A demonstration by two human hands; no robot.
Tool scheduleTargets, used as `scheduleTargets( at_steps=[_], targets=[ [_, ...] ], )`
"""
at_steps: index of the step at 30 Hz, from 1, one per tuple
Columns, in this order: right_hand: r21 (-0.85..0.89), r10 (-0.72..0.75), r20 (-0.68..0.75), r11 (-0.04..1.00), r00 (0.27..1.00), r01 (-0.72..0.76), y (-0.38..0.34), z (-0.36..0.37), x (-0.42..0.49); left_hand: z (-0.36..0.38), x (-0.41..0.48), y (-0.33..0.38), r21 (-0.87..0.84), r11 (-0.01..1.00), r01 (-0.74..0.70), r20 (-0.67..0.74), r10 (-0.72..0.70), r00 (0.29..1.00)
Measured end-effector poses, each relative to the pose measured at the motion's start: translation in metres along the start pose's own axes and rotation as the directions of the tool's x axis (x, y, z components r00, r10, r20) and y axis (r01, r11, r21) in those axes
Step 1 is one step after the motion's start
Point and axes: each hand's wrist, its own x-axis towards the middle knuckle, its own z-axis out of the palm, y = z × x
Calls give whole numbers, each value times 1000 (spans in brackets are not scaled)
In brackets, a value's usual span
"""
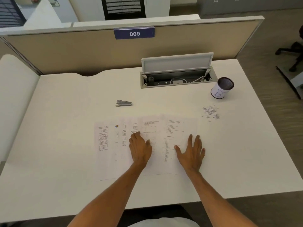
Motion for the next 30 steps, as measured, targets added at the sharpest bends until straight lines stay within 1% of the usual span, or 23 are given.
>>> scheduleTargets(
  at_steps=[2, 6, 8, 11, 16, 22, 27, 30],
  targets=[
    [-7, -19, -16, 1000, 1000, 18, -1, 0, 1, -1, 4, -1, -75, 997, 29, -27, -31, 999],
    [-36, -65, 2, 997, 998, 65, -3, 4, 1, 0, 14, -11, -234, 969, 82, -62, -99, 993],
    [-31, -82, 4, 996, 997, 82, -4, 6, 0, -1, 15, -14, -321, 943, 90, -71, -118, 990],
    [-34, -97, 20, 995, 995, 97, -7, 7, -2, -4, 13, -17, -384, 920, 83, -82, -123, 989],
    [-45, -117, 27, 992, 993, 118, -13, 7, -7, -10, 15, -12, -424, 899, 111, 27, -109, 994],
    [-56, -127, 42, 990, 991, 130, -24, 5, -8, -13, 17, 0, -467, 872, 147, 52, -139, 989],
    [-54, -163, 79, 984, 983, 167, -33, 1, -6, -11, 19, 5, -454, 883, 120, 58, -105, 993],
    [-21, -164, 68, 986, 984, 166, -40, -2, -3, -9, 21, 4, -448, 888, 104, 56, -89, 994]
  ],
)
